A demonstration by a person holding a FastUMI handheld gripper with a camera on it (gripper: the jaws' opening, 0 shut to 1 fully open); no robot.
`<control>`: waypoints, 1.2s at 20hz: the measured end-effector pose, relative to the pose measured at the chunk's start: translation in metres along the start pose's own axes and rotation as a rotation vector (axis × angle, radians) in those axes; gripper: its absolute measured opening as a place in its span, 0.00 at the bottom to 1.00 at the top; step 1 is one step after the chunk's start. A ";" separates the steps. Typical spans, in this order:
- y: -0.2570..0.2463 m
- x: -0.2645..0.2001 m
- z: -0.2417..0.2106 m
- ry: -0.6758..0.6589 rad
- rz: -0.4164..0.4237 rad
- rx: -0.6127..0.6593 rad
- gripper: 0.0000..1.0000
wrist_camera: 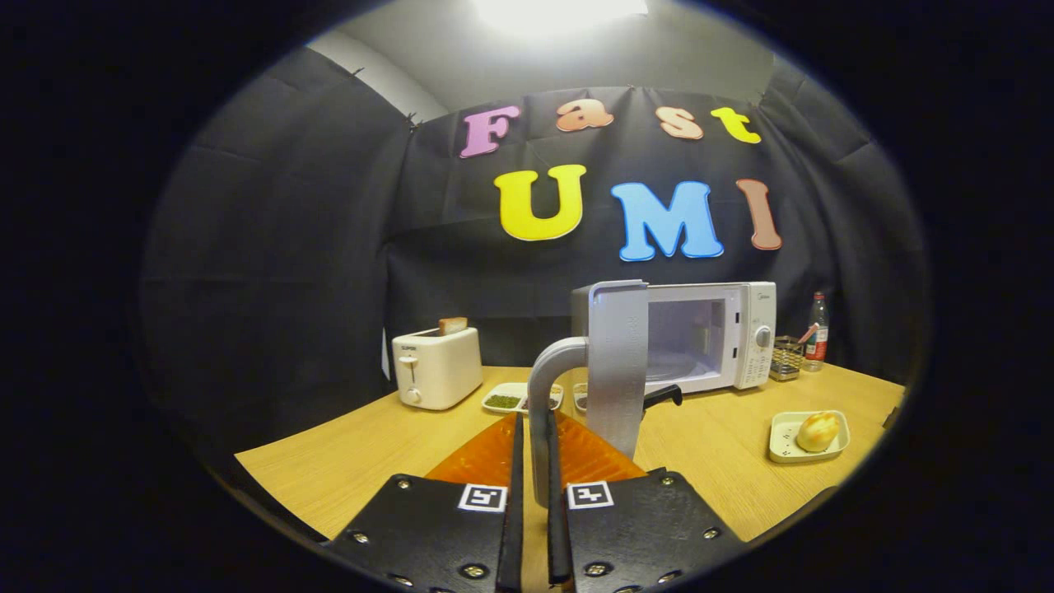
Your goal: Open the microwave, put the food inside, and close the microwave door.
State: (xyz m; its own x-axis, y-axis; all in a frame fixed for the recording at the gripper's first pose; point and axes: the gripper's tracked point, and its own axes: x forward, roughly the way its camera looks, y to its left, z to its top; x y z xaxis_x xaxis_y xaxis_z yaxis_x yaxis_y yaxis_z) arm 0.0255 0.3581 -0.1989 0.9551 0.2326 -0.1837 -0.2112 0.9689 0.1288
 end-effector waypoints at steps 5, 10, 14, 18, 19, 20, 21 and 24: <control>-0.010 -0.037 0.012 0.057 0.115 -0.012 0.88; -0.083 -0.050 0.021 0.055 0.020 -0.069 0.92; -0.154 -0.059 0.022 0.051 -0.077 -0.079 0.93; -0.236 -0.066 0.003 0.110 -0.192 -0.075 0.93; -0.253 -0.066 -0.002 0.124 -0.214 -0.064 0.93; -0.267 -0.068 -0.009 0.143 -0.233 -0.055 0.93; -0.280 -0.070 -0.014 0.157 -0.249 -0.048 0.93; -0.317 -0.073 -0.036 0.230 -0.285 -0.039 0.93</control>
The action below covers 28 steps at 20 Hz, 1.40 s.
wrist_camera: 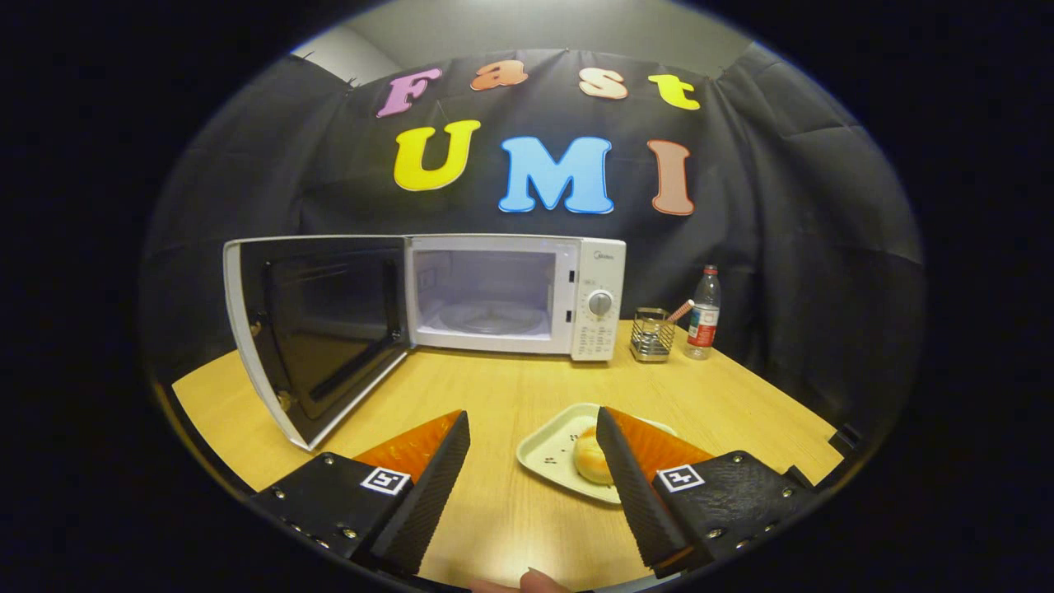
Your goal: Open the microwave, put the food inside, and close the microwave door.
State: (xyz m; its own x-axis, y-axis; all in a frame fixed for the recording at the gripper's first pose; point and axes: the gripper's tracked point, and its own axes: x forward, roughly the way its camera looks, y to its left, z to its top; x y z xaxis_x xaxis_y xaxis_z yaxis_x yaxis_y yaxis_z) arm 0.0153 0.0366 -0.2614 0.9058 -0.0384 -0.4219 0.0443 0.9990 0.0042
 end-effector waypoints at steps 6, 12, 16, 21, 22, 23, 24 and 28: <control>-0.045 0.025 -0.036 0.158 -0.015 0.045 0.94; -0.059 0.061 -0.060 0.289 -0.032 0.061 0.94; -0.059 0.078 -0.072 0.351 -0.041 0.040 0.94; -0.057 0.077 -0.066 0.304 -0.004 0.071 0.74; -0.056 0.077 -0.062 0.279 0.020 0.086 0.74; -0.054 0.075 -0.055 0.249 0.039 0.092 0.74; -0.050 0.075 -0.047 0.217 0.068 0.097 0.74; -0.027 0.070 -0.011 0.120 0.167 0.128 0.73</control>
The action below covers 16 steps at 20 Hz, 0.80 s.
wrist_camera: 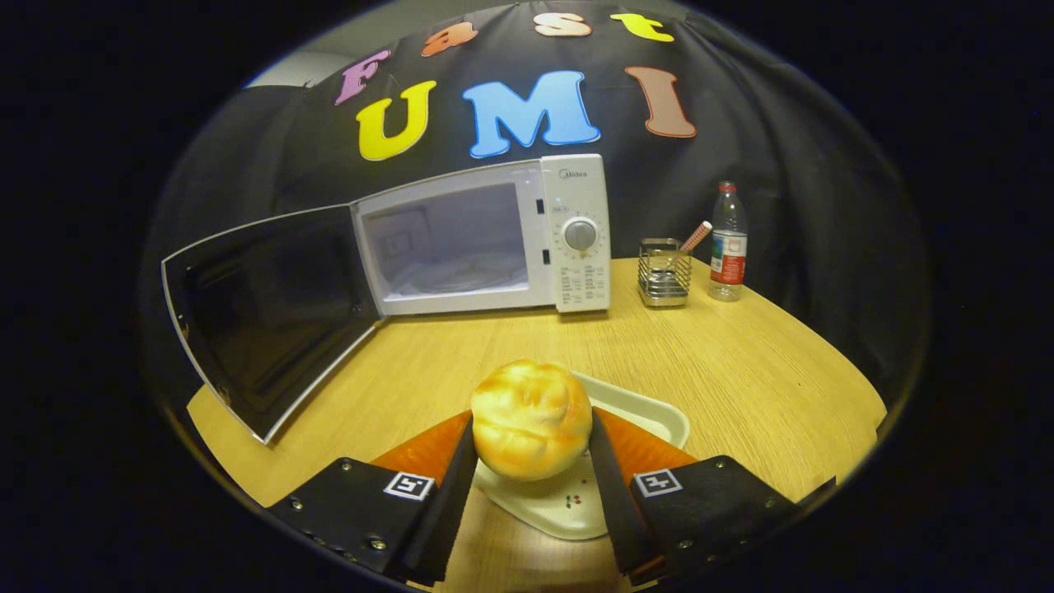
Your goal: Open the microwave, put the food inside, and close the microwave door.
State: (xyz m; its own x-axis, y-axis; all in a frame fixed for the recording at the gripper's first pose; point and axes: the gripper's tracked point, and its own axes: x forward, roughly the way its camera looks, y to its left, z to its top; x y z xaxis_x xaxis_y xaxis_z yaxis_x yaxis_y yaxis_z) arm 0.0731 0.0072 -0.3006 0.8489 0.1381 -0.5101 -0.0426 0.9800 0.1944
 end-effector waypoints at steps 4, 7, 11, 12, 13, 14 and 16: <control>0.039 0.004 0.038 -0.078 0.117 0.029 0.73; 0.069 0.018 0.063 -0.109 0.170 0.047 0.73; 0.098 0.051 0.088 -0.120 0.204 0.078 0.73; 0.105 0.060 0.092 -0.115 0.210 0.096 0.73; 0.110 0.071 0.097 -0.117 0.208 0.117 0.73; 0.113 0.081 0.101 -0.119 0.202 0.138 0.73; 0.120 0.105 0.106 -0.120 0.179 0.173 0.73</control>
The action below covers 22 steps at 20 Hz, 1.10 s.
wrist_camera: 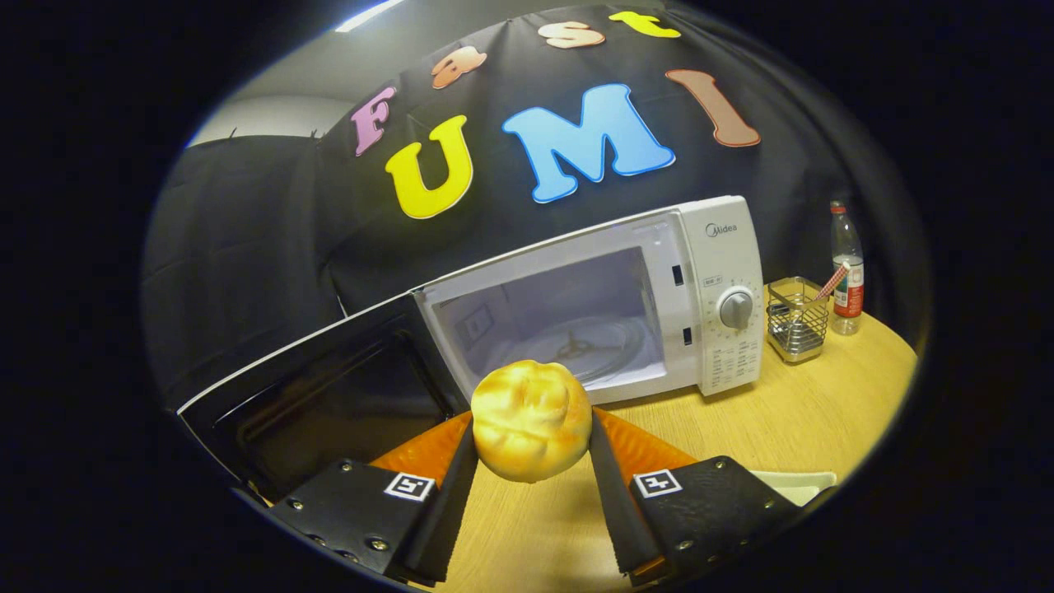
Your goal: Open the microwave, put the food inside, and close the microwave door.
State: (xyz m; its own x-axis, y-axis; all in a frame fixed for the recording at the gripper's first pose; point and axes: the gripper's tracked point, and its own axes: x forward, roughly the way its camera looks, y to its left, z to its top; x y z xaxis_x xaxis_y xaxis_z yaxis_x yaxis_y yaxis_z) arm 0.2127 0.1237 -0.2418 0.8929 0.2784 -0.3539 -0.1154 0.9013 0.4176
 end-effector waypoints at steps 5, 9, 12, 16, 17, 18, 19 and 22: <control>0.009 0.064 0.004 -0.026 -0.020 0.133 0.73; -0.002 0.120 0.003 -0.019 -0.064 0.220 0.73; -0.016 0.153 -0.001 -0.010 -0.116 0.291 0.73; -0.024 0.181 0.005 -0.029 -0.165 0.222 0.73; -0.026 0.188 0.006 -0.032 -0.171 0.219 0.73; -0.028 0.195 0.008 -0.037 -0.178 0.218 0.73; -0.029 0.201 0.008 -0.031 -0.184 0.219 0.73; -0.031 0.217 0.004 -0.015 -0.196 0.226 0.73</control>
State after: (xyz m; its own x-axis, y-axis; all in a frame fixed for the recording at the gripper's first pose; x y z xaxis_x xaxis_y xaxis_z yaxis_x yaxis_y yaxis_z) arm 0.4117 0.1552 -0.3279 0.8950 0.0996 -0.4347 0.1585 0.8401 0.5188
